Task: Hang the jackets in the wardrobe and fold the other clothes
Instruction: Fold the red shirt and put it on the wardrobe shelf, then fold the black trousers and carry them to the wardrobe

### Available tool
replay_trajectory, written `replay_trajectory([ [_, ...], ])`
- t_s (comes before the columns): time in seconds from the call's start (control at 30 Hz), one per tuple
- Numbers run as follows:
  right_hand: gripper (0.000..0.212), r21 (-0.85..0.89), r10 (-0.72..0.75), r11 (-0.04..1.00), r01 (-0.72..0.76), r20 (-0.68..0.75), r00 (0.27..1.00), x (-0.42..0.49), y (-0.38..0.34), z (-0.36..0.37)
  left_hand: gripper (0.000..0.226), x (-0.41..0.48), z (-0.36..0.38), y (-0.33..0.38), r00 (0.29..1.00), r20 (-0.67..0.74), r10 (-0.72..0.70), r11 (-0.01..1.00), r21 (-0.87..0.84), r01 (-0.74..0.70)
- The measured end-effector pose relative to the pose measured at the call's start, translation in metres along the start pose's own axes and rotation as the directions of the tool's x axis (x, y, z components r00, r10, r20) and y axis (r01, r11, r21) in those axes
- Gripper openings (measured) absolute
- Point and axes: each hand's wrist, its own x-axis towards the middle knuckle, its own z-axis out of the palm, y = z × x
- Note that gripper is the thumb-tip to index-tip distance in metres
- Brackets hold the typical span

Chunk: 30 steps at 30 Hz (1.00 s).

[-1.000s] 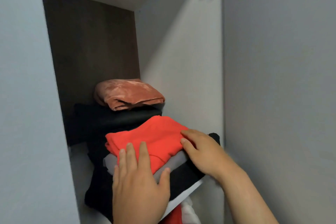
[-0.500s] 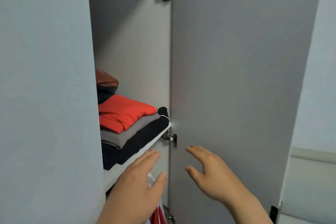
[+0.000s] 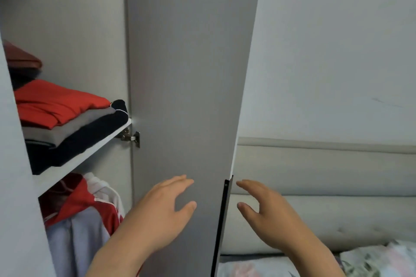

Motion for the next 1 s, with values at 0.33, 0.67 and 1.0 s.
replay_trajectory([
  [0.33, 0.050, -0.035, 0.219, 0.975, -0.218, 0.022, 0.976, 0.001, 0.086, 0.009, 0.048, 0.080, 0.103, 0.045, 0.956, 0.211, 0.206, 0.977, -0.100, -0.189],
  [0.67, 0.050, -0.071, 0.393, 0.917, -0.393, -0.002, 0.919, 0.007, 0.151, -0.011, 0.048, 0.137, 0.178, 0.052, 0.879, 0.384, 0.283, 0.955, -0.196, -0.222],
  [1.0, 0.047, -0.040, 0.634, 0.764, -0.644, -0.139, 0.761, -0.048, 0.170, -0.029, 0.043, 0.172, 0.229, 0.076, 0.768, 0.450, 0.456, 0.887, -0.304, -0.348],
])
